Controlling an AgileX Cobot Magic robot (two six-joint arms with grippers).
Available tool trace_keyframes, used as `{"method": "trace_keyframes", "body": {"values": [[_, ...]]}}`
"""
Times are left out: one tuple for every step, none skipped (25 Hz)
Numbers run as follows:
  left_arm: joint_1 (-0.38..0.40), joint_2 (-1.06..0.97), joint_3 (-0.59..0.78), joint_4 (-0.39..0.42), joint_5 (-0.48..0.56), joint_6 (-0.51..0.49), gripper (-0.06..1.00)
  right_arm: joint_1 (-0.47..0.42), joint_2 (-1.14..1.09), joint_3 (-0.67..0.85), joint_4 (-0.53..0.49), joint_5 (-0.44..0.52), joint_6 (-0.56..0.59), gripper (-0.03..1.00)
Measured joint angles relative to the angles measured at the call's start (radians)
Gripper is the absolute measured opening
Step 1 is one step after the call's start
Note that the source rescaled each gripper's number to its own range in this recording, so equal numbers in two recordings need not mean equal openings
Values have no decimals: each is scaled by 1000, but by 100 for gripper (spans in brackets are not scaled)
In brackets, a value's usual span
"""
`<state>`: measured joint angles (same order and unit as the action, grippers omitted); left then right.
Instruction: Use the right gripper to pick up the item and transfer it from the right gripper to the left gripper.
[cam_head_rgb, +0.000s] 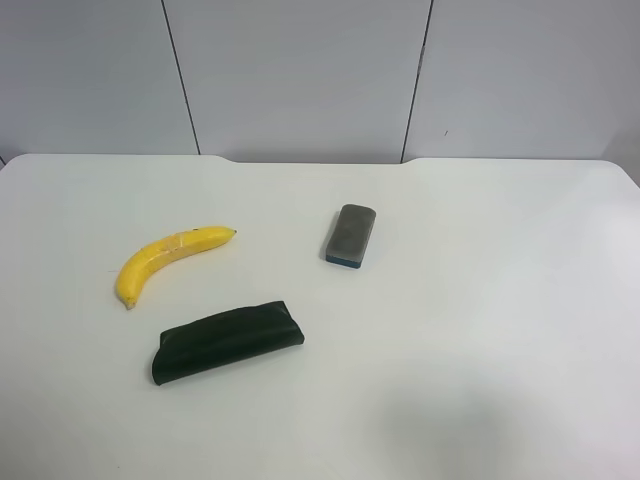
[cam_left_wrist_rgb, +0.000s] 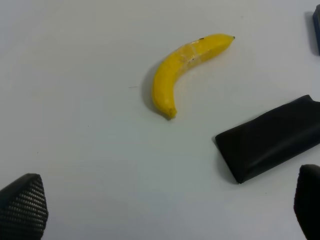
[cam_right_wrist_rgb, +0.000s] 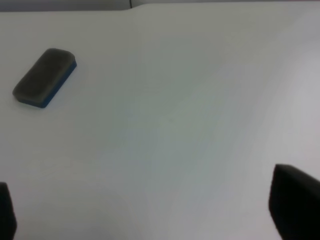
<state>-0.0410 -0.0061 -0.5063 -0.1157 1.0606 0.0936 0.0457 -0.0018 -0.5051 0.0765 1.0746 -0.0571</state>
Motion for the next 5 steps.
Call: {"method": "trace_keyframes", "body": {"values": [[0, 0, 0, 0, 0, 0, 100, 0, 0, 0, 0, 0, 0, 100], [0, 0, 0, 0, 0, 0, 100, 0, 0, 0, 0, 0, 0, 100], [0, 0, 0, 0, 0, 0, 100, 0, 0, 0, 0, 0, 0, 100], [0, 0, 0, 0, 0, 0, 100, 0, 0, 0, 0, 0, 0, 100], [0, 0, 0, 0, 0, 0, 100, 0, 0, 0, 0, 0, 0, 100]]}}
